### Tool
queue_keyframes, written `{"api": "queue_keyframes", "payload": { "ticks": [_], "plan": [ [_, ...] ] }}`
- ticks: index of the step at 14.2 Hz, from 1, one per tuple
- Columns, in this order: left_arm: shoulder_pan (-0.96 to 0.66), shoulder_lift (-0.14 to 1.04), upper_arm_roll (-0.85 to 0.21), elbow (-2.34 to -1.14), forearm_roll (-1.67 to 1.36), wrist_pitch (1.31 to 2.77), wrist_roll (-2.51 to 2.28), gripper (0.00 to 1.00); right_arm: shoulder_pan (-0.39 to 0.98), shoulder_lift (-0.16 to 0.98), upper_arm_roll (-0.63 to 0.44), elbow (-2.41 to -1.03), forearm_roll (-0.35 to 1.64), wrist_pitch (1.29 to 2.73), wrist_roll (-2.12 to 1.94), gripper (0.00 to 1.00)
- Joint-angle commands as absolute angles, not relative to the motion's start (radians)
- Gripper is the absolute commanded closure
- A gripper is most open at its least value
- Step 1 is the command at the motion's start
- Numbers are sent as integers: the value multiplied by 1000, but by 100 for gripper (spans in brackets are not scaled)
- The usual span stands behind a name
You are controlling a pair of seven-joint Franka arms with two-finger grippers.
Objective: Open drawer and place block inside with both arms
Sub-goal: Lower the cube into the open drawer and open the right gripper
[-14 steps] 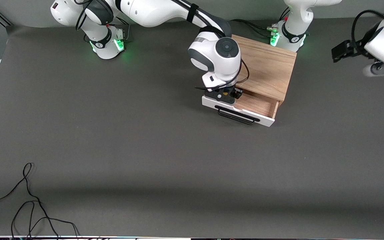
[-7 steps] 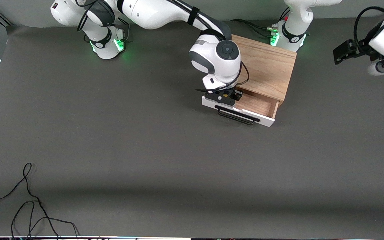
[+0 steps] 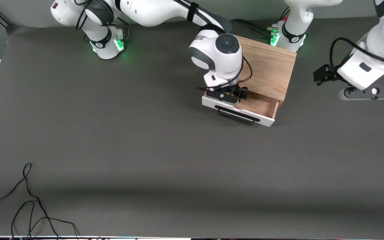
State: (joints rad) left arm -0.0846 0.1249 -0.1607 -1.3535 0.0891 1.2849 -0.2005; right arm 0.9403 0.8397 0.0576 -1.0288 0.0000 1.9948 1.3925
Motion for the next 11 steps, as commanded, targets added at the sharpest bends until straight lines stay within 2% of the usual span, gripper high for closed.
{"api": "queue_keyframes", "payload": {
  "ticks": [1, 8, 11],
  "plan": [
    [-74, 118, -149, -1356, 107, 1290, -190, 0, 921, 772, 49, -1028, -5, 1935, 1401, 0],
    [-49, 152, -147, -1355, 89, 1344, -192, 0, 747, 646, 57, -1038, 49, 1850, 1177, 0],
    [49, 146, -149, -1345, 2, 1359, -192, 0, 629, 594, 57, -1042, 51, 1770, 1002, 0]
  ]
}}
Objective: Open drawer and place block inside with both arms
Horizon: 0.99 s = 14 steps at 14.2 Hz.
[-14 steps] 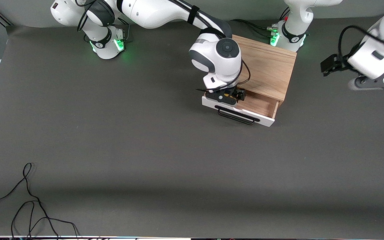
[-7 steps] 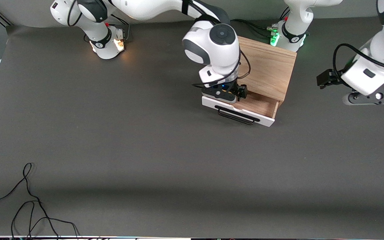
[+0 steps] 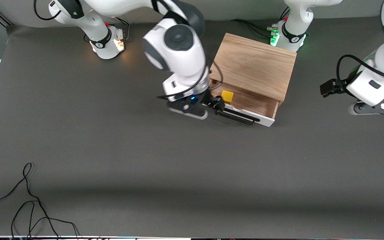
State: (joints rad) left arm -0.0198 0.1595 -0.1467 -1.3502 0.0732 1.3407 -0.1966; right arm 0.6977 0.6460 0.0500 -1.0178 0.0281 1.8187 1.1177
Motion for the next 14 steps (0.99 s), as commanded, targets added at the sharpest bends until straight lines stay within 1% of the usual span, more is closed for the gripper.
{"api": "queue_keyframes", "payload": {
  "ticks": [1, 4, 8, 10, 12, 13, 14],
  "plan": [
    [58, 144, -149, -1345, -8, 1368, -204, 0, 583, 575, 57, -1045, 51, 1747, 924, 0],
    [37, 144, -156, -1350, 34, 1344, -230, 0, 447, 516, 48, -1069, 49, 1655, 740, 0],
    [2, 144, -156, -1350, 64, 1333, -250, 0, 263, 385, 48, -1237, 49, 1667, 521, 0],
    [3, 144, -156, -1350, 72, 1336, -247, 0, 195, 338, 38, -1294, 48, 1667, 453, 0],
    [3, 140, -156, -1356, 72, 1351, -247, 0, 161, 322, -21, -1319, 46, 1670, 320, 0],
    [-3, 127, -158, -1374, 72, 1368, -247, 0, 161, 321, -56, -1321, 48, 1672, 264, 0],
    [-11, 108, -156, -1409, 72, 1417, -247, 0, 163, 316, -80, -1322, 46, 1681, 237, 0]
  ]
}}
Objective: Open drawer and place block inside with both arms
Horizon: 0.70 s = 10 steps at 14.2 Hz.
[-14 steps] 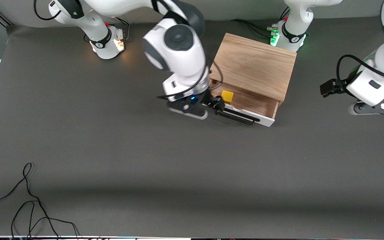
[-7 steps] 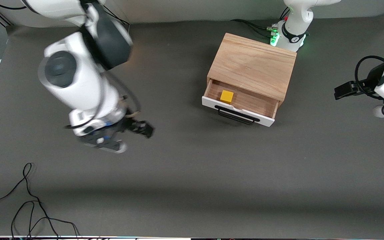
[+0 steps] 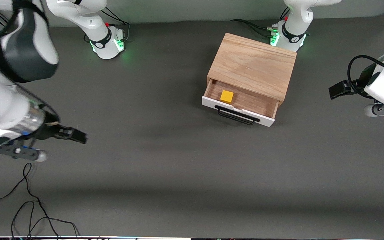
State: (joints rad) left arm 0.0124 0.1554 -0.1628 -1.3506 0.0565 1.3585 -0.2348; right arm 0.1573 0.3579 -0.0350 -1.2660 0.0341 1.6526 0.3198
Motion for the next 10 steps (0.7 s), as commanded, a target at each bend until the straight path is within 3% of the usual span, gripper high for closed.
{"api": "queue_keyframes", "payload": {
  "ticks": [1, 6, 10],
  "plan": [
    [-11, 83, -158, -1454, 72, 1477, -247, 0, 163, 307, -89, -1328, 45, 1681, 220, 0],
    [0, 71, -152, -1476, 61, 1522, -239, 0, 117, 149, -91, -1599, 41, 1851, 109, 0],
    [-6, 55, -153, -1476, 52, 1519, -238, 0, 60, 103, -29, -1603, 41, 1750, 72, 0]
  ]
}}
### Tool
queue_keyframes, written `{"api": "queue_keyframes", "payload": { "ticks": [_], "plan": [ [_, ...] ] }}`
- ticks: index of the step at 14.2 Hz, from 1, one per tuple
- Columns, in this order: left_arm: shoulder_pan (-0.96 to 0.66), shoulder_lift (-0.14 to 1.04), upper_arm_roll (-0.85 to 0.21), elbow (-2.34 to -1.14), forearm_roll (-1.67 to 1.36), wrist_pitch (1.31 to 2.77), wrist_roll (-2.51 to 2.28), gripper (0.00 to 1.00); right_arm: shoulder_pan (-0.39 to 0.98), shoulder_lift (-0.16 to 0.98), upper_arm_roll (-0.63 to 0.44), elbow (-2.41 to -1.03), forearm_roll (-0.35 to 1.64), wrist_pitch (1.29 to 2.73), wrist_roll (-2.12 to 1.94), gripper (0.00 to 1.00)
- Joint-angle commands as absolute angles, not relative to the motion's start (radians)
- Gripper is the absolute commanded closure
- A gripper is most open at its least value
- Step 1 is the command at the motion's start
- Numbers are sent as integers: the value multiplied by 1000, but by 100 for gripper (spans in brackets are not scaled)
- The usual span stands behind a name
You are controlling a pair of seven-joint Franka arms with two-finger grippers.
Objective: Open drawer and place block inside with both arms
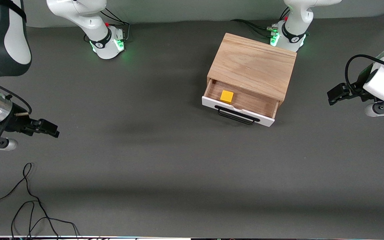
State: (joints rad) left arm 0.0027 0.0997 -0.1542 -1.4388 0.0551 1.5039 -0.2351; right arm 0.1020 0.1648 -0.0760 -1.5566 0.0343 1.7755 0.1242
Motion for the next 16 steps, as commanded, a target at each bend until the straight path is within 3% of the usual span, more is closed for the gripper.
{"api": "queue_keyframes", "payload": {
  "ticks": [1, 16],
  "plan": [
    [-8, 48, -155, -1480, 52, 1511, -238, 0, 40, 101, -8, -1600, 40, 1740, 49, 0],
    [2, 35, -152, -1480, 40, 1463, -213, 0, 26, 120, 3, -1539, 37, 1643, 55, 0]
  ]
}}
